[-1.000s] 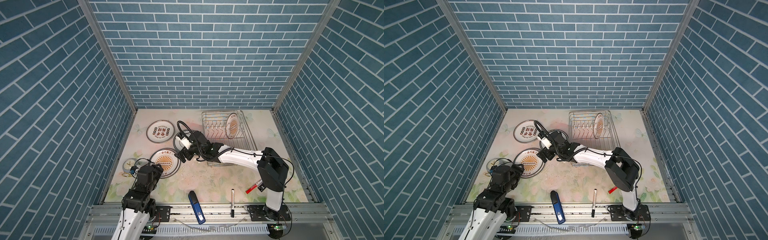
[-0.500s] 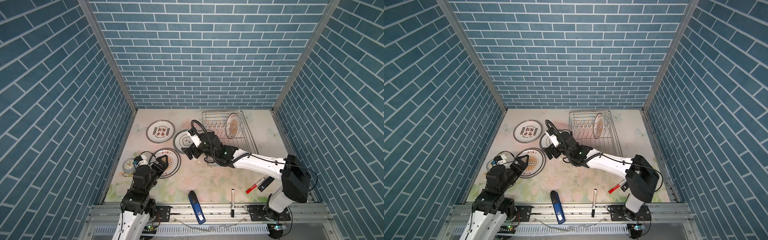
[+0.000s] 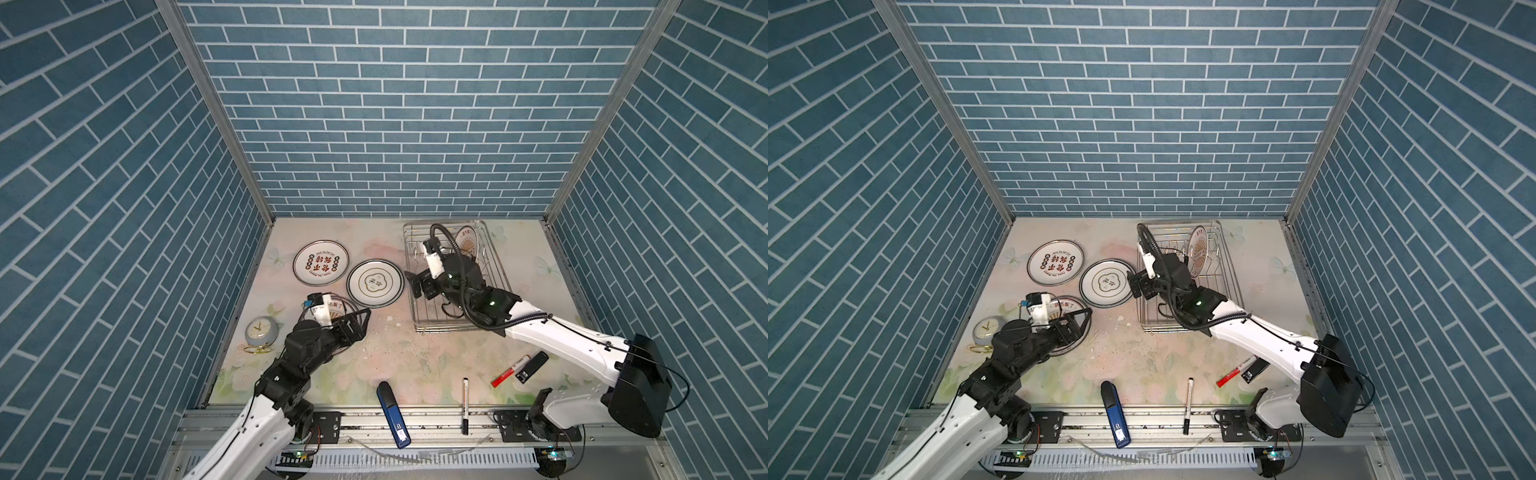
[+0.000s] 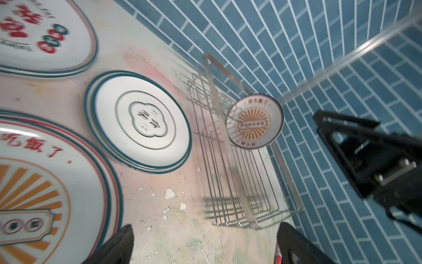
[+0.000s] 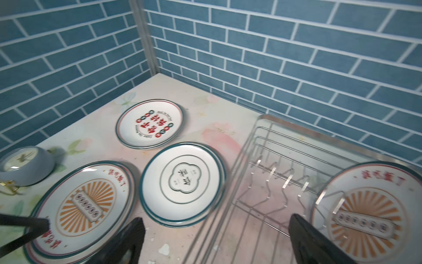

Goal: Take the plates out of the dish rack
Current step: 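Open the left gripper and withdraw while the right moves back to the rack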

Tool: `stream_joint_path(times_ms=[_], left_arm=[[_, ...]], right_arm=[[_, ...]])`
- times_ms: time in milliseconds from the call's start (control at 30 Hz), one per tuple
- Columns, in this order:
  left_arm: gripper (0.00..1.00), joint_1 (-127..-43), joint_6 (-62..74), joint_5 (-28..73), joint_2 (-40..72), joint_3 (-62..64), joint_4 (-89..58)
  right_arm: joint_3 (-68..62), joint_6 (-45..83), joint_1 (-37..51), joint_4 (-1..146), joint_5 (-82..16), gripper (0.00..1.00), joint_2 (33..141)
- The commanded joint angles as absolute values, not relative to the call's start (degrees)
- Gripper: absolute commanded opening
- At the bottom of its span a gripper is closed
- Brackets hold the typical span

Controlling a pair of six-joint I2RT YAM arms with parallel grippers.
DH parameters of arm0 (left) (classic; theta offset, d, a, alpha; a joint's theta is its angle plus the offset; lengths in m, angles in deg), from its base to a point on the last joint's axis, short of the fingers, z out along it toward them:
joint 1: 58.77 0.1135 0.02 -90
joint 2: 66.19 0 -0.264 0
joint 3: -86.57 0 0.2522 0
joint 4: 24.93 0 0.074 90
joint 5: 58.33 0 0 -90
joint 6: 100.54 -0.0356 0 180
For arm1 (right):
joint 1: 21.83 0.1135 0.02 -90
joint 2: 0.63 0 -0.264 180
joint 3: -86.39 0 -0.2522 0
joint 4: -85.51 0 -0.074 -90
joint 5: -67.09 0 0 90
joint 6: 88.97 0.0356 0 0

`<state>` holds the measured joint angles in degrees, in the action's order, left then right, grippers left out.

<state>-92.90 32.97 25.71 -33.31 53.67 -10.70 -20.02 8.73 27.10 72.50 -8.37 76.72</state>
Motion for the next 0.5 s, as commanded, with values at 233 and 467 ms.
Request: stream_joint_path(times_ms=[233,467], left_arm=[[1.0,-106.5,20.6,29.5,-16.8,44.7,-27.0],[1.0,-108.0,20.0,28.0,-11.6,42.8,-31.0]], right_arm=[[-18.9,11.7,17.2,62.7,1.0,0.99,71.7],[-18.4,13.6,12.8,62.3,2.9,0.99,71.8]])
